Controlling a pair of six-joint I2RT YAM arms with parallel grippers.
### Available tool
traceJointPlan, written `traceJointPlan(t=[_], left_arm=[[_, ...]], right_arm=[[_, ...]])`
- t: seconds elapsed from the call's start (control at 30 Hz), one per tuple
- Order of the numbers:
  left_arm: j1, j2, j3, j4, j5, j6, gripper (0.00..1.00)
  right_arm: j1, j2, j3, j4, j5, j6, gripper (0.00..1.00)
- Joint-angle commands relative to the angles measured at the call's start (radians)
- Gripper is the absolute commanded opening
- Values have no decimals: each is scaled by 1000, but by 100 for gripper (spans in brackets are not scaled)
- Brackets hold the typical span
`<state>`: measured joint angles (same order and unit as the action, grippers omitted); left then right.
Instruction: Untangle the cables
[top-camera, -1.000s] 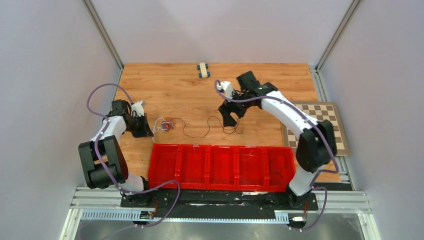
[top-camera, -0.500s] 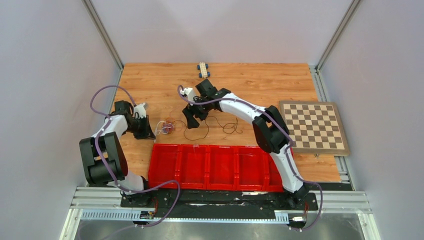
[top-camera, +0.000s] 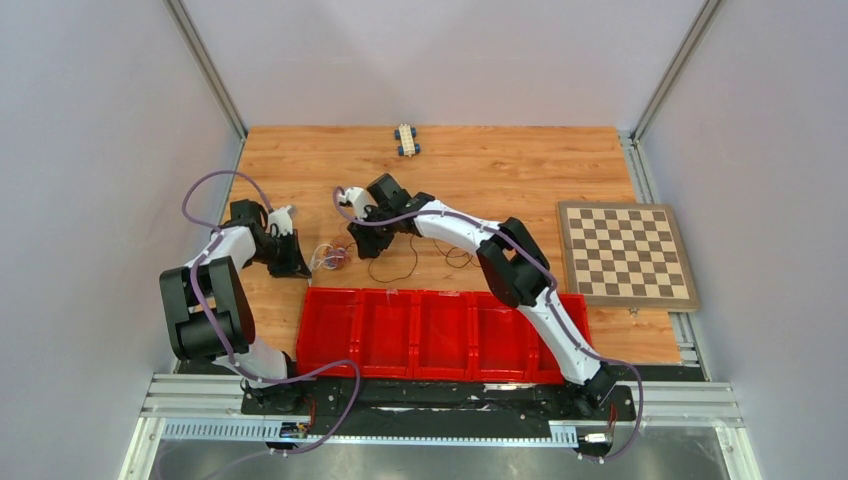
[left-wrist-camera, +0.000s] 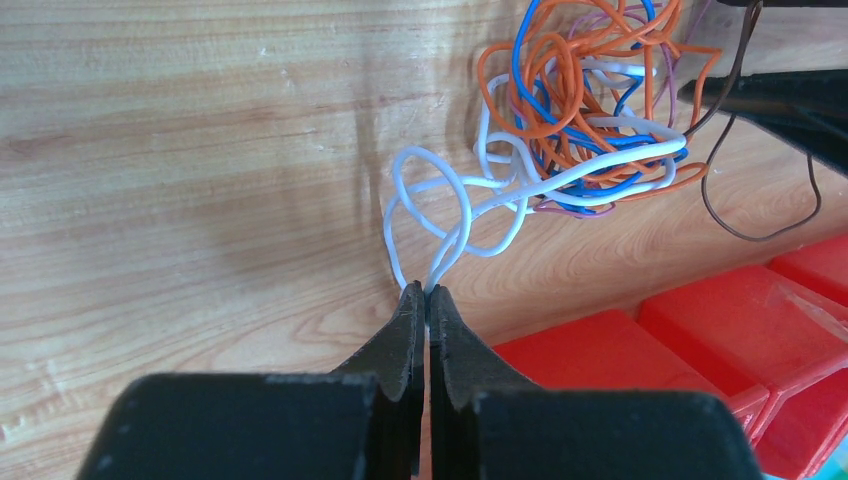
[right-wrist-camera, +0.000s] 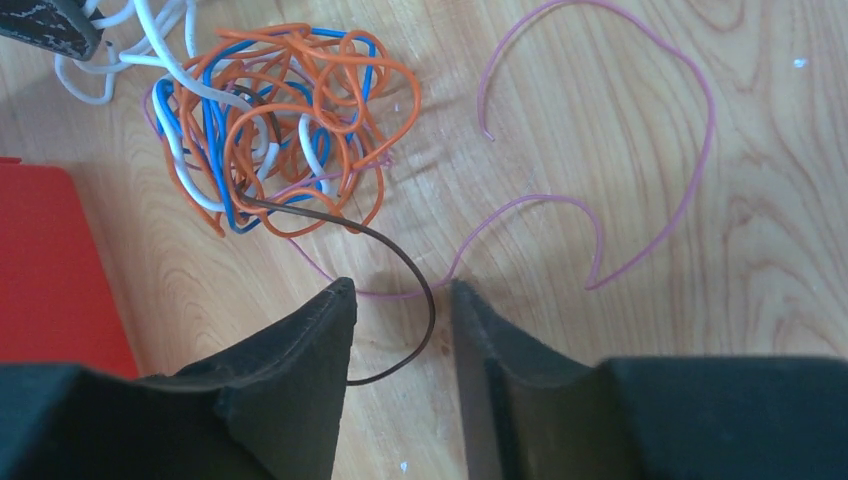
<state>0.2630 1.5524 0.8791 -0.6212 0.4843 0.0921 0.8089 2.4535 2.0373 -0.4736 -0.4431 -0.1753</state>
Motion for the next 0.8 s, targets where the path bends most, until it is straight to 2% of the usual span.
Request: traceJointPlan(t=[0.0,0.07,0.17,0.27,0.43,0.77], left_arm=[[-3,4,35,3,4,-1,0],[-2,7,34,6,4,-2,0],[-2,7,31,9,2,-1,0],[-2,8,33,12,2,-1,0],[-2,9,36,16,1,-5,0],[0,34,55,16,-93,-4,0]], right_arm=[[2,6,33,60,33,6,35],[-2,-7,18,62,24,-3,26],[-9,-43,-22,64,0,-17,18],[-30,-85,-79,70,-26,-29,1],[-57,-120,-133,74,3,-55,0],[-151,-301,-264,73,222,-134,0]])
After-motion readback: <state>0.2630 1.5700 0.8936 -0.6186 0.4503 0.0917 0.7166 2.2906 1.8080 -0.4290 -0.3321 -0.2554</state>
